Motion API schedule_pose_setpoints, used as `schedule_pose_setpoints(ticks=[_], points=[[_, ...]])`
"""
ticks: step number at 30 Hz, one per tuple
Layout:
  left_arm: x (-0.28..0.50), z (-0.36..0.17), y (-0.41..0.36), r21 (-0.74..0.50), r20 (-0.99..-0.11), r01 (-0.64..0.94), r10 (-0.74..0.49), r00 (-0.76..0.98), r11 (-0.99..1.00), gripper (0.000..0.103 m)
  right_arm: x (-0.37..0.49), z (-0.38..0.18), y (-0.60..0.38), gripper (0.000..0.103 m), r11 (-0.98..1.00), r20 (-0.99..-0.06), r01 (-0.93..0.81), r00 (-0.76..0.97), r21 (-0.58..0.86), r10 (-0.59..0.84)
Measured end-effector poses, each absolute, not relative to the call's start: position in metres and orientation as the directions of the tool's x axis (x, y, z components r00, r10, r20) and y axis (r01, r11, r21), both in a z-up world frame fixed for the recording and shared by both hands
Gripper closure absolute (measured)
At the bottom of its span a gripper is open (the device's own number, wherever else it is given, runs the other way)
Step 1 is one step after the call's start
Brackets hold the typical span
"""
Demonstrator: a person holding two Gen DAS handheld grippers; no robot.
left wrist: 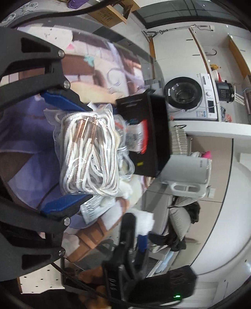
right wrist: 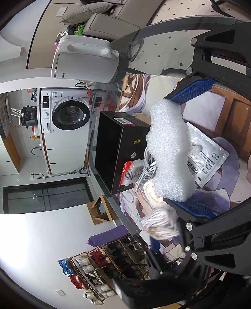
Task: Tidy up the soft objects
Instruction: 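Carry the foam into the black box and open the right tool while the left lifts the cable bag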
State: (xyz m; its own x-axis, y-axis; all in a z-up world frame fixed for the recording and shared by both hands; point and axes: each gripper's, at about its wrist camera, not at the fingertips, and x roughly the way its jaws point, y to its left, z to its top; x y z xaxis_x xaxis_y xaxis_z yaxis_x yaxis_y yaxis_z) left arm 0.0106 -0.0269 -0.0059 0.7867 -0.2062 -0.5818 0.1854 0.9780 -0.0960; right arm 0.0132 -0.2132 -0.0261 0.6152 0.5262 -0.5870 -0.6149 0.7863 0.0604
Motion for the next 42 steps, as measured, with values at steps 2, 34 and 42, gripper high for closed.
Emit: schedule_pose_setpoints(ticks=[2,34,42], points=[[0.013,0.001,-0.021,-0.103,-0.565,0.175,-0.202,0.8,0.979,0.027,0.015,-0.024,-0.212,0.012,0.784,-0.583,-0.618,0.616,0.06,0.53],[0.133,0.042,0.013,-0.085,-0.481,0.113,-0.14,0.866,0.99,0.026,0.107,0.002,-0.141,0.012,0.757,-0.546,-0.65,0.658,-0.065,0.519],[0.147,0.032,0.013,-0.083,-0.494,0.11,-0.137,0.859,0.99,0.026,0.123,-0.007,-0.133,0.012,0.764,-0.559,-0.64,0.664,-0.083,0.496]])
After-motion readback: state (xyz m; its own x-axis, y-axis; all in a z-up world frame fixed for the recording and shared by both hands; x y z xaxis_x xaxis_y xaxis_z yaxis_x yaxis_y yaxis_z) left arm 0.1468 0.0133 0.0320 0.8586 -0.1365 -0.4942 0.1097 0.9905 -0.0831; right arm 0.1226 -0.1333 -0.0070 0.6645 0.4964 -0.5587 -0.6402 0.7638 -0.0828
